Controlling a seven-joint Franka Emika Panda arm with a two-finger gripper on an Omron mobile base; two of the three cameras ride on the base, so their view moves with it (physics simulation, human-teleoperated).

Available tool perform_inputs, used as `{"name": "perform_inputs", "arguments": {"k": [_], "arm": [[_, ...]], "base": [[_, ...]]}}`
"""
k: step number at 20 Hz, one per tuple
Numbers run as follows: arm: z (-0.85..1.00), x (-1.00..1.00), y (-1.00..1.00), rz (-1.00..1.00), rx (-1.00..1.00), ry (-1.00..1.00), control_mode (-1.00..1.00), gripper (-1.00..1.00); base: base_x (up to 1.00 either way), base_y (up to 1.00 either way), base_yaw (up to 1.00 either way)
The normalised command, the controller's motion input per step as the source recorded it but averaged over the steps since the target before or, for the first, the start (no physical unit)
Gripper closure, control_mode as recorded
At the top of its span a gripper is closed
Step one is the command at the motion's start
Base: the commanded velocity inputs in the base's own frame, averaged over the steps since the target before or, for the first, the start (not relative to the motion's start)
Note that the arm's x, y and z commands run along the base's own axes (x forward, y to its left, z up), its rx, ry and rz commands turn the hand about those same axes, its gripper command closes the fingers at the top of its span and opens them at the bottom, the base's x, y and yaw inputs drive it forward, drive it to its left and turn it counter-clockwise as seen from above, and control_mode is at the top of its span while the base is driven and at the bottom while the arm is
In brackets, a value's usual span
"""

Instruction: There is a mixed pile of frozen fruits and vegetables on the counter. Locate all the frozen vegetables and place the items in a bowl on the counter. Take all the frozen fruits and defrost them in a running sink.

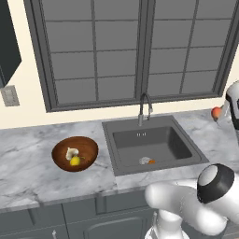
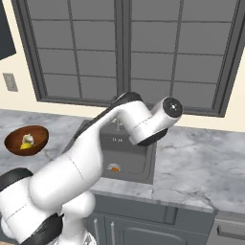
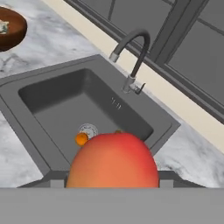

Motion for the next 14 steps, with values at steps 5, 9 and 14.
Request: {"name": "perform_inputs", "arguments": {"k": [5,9,14], "arm": [[0.09,-0.18,0.51,0.0,0.0,0.02,-1.0,1.0],[0.11,-0.16,0.37,-0.07,0.01,0.15,-1.0,1.0],[0.0,0.0,0.22,-0.14,0.06,0.45,-1.0,1.0]], "base": [[0.0,0.0,0.0],[0.0,0.0,0.0],[0.0,0.0,0.0]]}}
